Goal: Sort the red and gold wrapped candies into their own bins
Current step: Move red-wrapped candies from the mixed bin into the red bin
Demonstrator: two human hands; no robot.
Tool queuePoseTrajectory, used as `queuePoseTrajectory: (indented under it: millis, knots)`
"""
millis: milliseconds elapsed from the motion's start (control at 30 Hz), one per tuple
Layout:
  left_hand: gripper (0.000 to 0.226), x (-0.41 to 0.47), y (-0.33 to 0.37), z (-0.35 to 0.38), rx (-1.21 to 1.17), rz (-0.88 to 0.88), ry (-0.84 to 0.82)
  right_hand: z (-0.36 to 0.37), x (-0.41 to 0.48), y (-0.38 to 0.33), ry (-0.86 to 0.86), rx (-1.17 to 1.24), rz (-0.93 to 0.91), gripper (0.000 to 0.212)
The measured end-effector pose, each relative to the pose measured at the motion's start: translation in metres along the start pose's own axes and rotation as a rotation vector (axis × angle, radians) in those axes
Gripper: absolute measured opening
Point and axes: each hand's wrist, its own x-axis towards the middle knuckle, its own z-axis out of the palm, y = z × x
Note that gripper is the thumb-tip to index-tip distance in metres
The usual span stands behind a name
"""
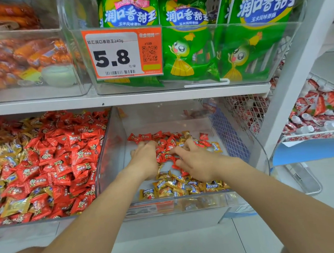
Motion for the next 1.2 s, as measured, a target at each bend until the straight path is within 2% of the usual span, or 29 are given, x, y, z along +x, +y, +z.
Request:
queuePoseTrajectory:
  millis: [133,233,367,533,700,833,933,1000,1033,1133,1200]
  knots:
    - [0.062,0.002,-0.003,0.005,-0.070,0.042,-0.015,0.003,0.002,-0.002,0.029,-0.161,0.018,0.060]
    - [0.060,0.000,-0.002,0.006,-0.102,0.136,-0.036,0.003,0.005,-0.004,0.042,-0.165,-0.017,0.061]
    - [0.035,-0.001,-0.003,0.006,-0.041,0.180,-0.022,0.000,0.005,-0.007,0.098,-0.090,-0.069,0.031]
    - [0.026,-0.014,0.004,-0.002,-0.138,0.167,0.081,-0.006,-0.001,-0.005,0.183,-0.039,-0.031,0.013]
    - [0.027,-0.035,0.011,-0.027,-0.274,0.205,0.180,-0.026,-0.013,-0.008,0.345,0.227,0.045,0.012]
    - [0.026,-0.061,0.009,-0.049,-0.448,0.215,0.173,-0.033,-0.028,-0.014,0.306,0.464,0.132,0.017]
    - [0.025,-0.084,0.007,-0.062,-0.605,0.268,0.112,-0.040,-0.037,-0.029,0.297,0.781,0.180,0.020]
    - [0.027,-0.098,0.001,-0.071,-0.690,0.331,0.097,-0.041,-0.042,-0.042,0.302,0.981,0.148,0.019]
    - [0.027,-0.104,-0.005,-0.075,-0.699,0.360,0.117,-0.040,-0.043,-0.049,0.334,0.959,0.136,0.019]
    - [0.028,-0.119,-0.023,-0.089,-0.555,0.429,0.269,-0.032,-0.036,-0.068,0.544,0.426,0.172,0.021]
    - [0.035,-0.126,-0.037,-0.098,-0.482,0.433,0.401,-0.031,-0.031,-0.092,0.679,0.311,0.127,0.025]
